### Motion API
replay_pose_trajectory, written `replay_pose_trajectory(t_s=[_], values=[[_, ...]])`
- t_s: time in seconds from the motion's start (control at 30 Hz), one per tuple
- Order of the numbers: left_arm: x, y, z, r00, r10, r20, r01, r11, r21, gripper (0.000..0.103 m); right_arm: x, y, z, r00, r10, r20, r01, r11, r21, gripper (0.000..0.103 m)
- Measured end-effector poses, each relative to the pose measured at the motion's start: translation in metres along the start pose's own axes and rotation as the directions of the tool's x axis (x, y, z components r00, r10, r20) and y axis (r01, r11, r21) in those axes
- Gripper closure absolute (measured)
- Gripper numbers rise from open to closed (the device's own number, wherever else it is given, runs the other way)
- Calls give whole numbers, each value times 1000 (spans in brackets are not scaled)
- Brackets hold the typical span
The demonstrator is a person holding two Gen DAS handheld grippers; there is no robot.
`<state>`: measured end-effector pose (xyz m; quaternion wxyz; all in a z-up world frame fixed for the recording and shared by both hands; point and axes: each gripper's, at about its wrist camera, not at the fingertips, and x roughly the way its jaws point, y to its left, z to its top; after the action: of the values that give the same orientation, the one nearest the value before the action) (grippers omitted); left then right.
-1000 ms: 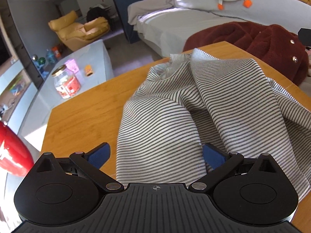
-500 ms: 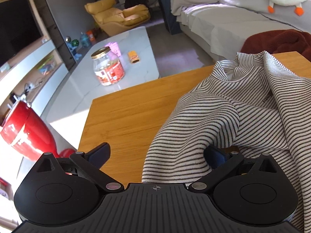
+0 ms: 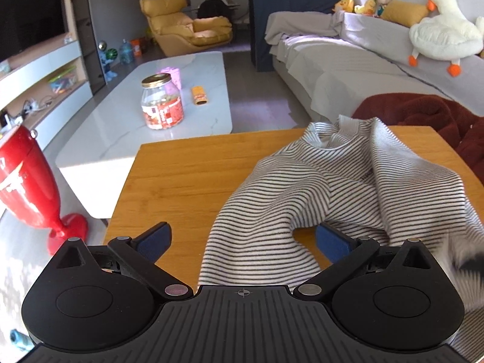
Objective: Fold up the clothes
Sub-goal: 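Lift the shirt up with the right gripper to let it hang open, then lower the hanging shirt onto the table and open the right gripper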
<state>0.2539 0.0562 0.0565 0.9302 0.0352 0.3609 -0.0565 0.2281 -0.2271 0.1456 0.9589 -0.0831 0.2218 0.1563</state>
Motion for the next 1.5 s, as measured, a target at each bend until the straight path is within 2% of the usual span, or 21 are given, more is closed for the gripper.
replay_pose_trajectory(t_s=[0.03,0.1,0.17,0.2,0.33,0.4,0.53,0.6,0.7,0.8,0.93,1.0,1.07,1.13,1.33,1.43,1.5], values=[[-5,-5,0,999,-36,4,36,999,12,0,-4,-28,18,996,-69,51,67,996,56,94],[-14,-19,-2,993,-119,10,118,992,46,0,-15,-82,46,974,-195,119,175,972,158,94],[-21,-36,-7,975,-224,7,223,972,81,0,-22,-123,61,948,-287,138,254,943,216,94],[-24,-46,-10,959,-285,1,284,954,94,0,-24,-137,63,940,-316,132,280,932,232,94],[-4,-73,-27,937,-344,-63,349,928,128,0,-21,-171,54,916,-394,77,366,899,239,94],[7,-86,-35,925,-369,-95,379,914,143,0,-19,-178,47,912,-406,55,383,893,237,94],[28,-113,-52,895,-415,-162,439,882,169,0,-24,-180,46,939,-339,55,310,906,290,94],[23,-109,-59,909,-378,-173,408,891,197,0,-25,-173,56,955,-285,83,248,920,302,94],[2,-96,-78,916,-359,-181,392,898,201,0,-20,-150,80,975,-175,137,129,946,296,94],[-14,-79,-93,926,-329,-186,363,912,190,0,-5,-114,102,985,-42,168,-5,963,270,94],[-33,-57,-106,938,-292,-184,320,937,140,0,32,-54,118,980,113,162,-147,966,215,93],[-38,-49,-106,936,-303,-179,323,942,90,0,54,-23,118,977,163,138,-188,962,199,93],[-44,-41,-106,933,-316,-173,327,944,39,0,75,6,116,973,203,111,-221,957,187,90],[-53,-34,-102,943,-296,-153,300,954,4,0,90,26,112,964,250,90,-263,946,191,84],[-68,-1,-97,973,-205,-109,197,977,-83,0,89,50,89,962,268,59,-274,949,157,57],[-67,13,-89,981,-173,-91,161,979,-127,0,81,59,72,964,264,16,-264,957,118,55],[-65,27,-80,988,-138,-71,125,978,-170,0,68,84,50,956,290,-41,-290,957,-2,55]])
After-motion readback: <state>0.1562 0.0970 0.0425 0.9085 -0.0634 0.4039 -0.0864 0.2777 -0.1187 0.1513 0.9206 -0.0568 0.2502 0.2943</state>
